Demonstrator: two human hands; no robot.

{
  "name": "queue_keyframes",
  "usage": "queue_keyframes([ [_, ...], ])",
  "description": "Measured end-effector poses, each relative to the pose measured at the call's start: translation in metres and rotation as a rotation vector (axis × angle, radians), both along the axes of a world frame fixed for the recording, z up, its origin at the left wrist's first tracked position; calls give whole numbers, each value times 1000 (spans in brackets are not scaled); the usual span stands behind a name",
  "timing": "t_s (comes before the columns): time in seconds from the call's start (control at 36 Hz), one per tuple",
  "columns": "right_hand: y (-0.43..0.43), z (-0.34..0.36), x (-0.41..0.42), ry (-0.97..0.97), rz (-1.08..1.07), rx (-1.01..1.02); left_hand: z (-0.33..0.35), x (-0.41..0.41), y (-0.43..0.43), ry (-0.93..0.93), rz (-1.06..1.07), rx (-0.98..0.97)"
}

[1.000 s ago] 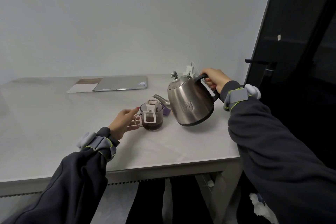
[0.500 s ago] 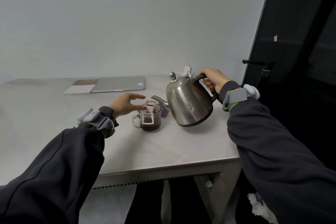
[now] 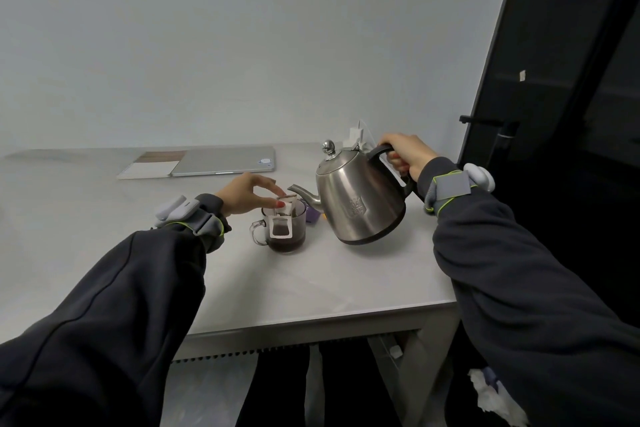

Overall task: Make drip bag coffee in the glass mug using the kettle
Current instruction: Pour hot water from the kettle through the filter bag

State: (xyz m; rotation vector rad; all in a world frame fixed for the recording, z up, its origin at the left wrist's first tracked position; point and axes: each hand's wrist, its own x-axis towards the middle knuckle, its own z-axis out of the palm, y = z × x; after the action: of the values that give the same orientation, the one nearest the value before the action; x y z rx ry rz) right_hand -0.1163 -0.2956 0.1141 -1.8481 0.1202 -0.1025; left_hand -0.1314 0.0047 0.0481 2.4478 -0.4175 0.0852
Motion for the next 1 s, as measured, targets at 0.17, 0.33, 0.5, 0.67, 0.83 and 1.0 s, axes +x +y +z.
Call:
queue_keyframes([
  [0.17,-1,-2,3,4,5,-4,1,1,-2,4,4,24],
  [0.33,-2,-3,4,3,9,3,-1,2,-5,-15,34,-3],
  [0.5,-4,-3,4,2,8,6,-3,4,-5,-18,65,-40],
  [0.67,-3,-4,5,5,8,6,-3,4,-4,-41,64,-59],
  [0.83,-2,-6,5,10,-3,5,-5,6,-5,-53,70,-48],
  [1.0,-1,-7,6,12,2,-4,-5,6,-5,-70,69,-38],
])
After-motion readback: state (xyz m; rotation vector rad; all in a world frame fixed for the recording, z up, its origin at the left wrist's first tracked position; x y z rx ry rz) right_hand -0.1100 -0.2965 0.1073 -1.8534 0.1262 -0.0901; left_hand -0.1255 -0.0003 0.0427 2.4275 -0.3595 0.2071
